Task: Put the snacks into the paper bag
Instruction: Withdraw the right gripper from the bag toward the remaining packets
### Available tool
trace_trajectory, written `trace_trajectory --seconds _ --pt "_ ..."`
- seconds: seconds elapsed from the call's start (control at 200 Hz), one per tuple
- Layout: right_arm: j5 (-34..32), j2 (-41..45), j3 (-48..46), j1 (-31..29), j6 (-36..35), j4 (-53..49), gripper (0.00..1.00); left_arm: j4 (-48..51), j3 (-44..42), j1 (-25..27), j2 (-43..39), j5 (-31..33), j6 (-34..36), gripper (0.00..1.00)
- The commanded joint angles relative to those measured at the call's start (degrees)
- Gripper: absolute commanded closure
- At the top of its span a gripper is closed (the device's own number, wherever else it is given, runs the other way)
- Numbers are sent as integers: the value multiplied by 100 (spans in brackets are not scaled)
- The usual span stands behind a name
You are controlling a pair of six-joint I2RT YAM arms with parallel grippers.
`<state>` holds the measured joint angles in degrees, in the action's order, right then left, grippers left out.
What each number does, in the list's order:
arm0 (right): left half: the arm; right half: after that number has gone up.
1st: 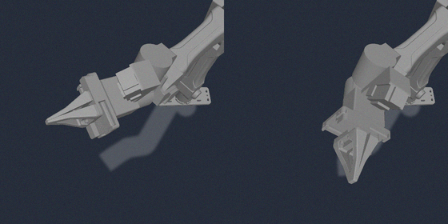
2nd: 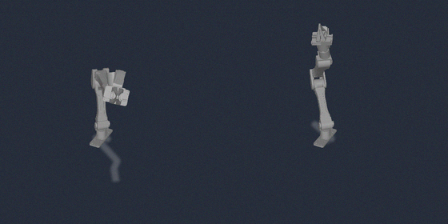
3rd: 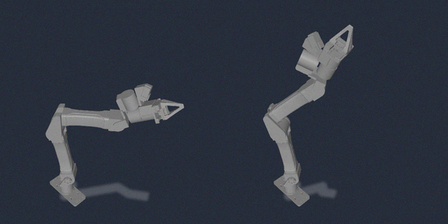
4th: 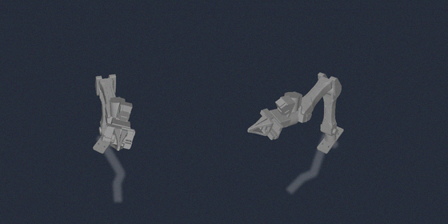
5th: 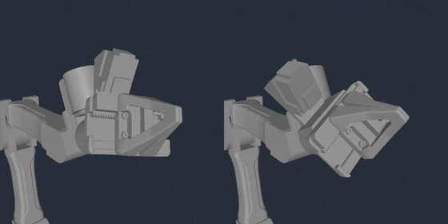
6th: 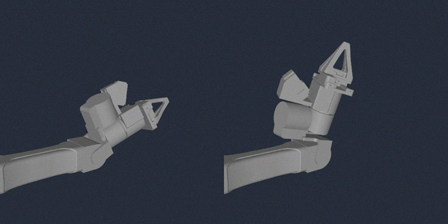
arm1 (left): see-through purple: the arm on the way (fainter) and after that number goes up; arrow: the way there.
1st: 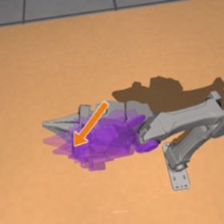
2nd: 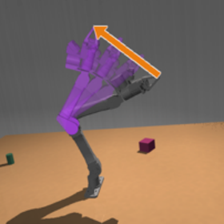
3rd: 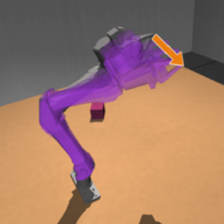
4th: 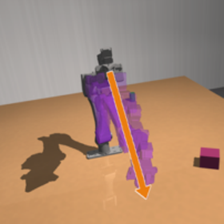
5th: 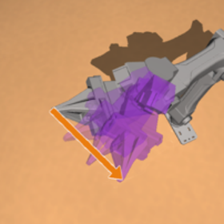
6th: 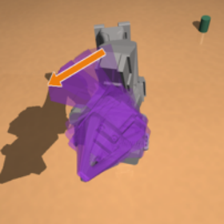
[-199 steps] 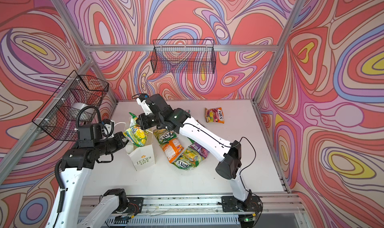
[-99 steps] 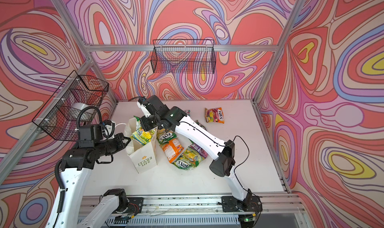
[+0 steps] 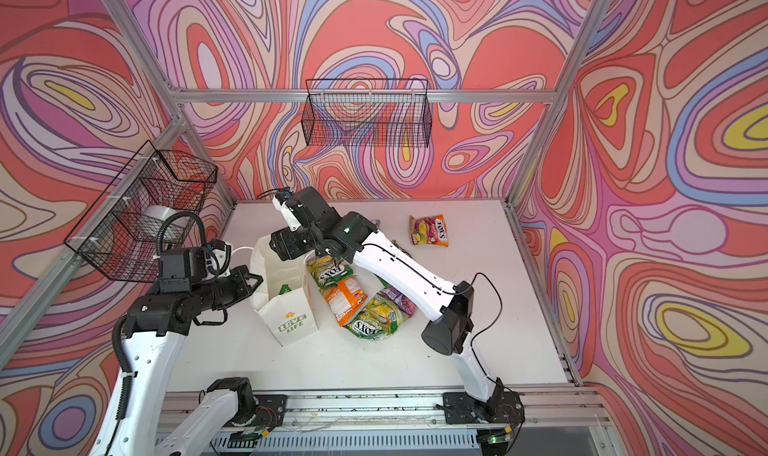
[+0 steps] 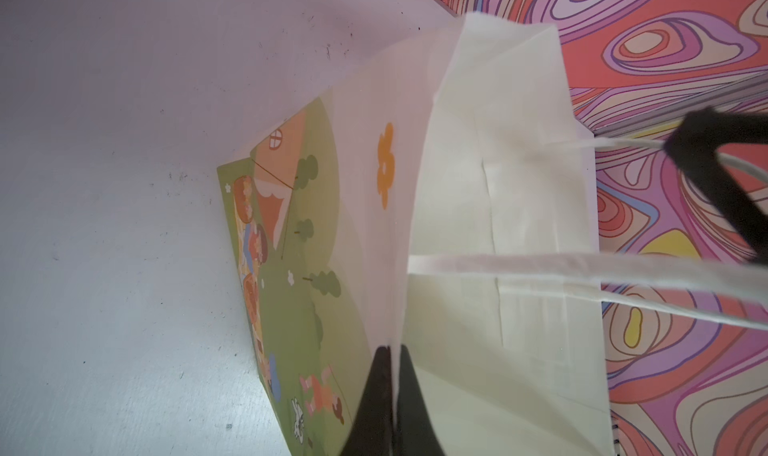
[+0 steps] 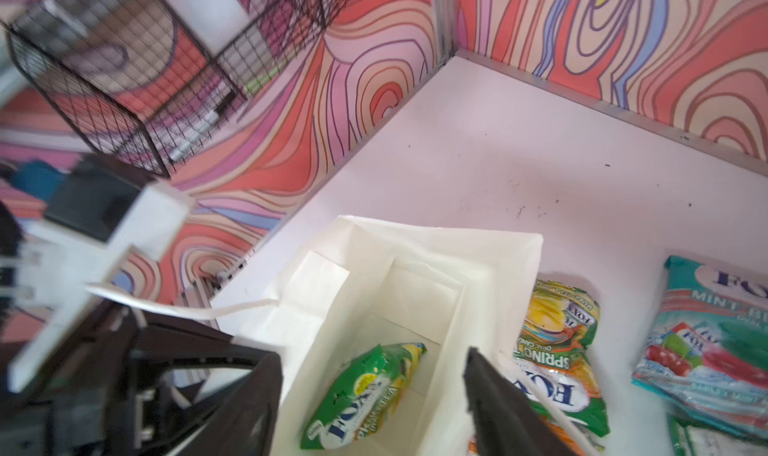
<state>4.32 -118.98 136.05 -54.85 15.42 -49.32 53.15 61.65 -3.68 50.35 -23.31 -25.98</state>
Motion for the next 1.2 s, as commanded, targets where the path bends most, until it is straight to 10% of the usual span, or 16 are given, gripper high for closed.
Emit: trace_trajectory --seconds 0.0,0.381,0.751,1.197 --pt "-922 1011 -365 -30 -154 262 13 -84 -142 26 -7 143 87 100" --pt "-2719 2767 -2231 576 320 103 2 -240 -343 26 -154 670 170 100" --pt "-556 4012 -5807 3400 1976 848 2 -675 -825 26 -616 678 220 100" --pt "1191 3835 -8595 4536 3143 3025 2 -643 -1093 26 -902 631 238 100"
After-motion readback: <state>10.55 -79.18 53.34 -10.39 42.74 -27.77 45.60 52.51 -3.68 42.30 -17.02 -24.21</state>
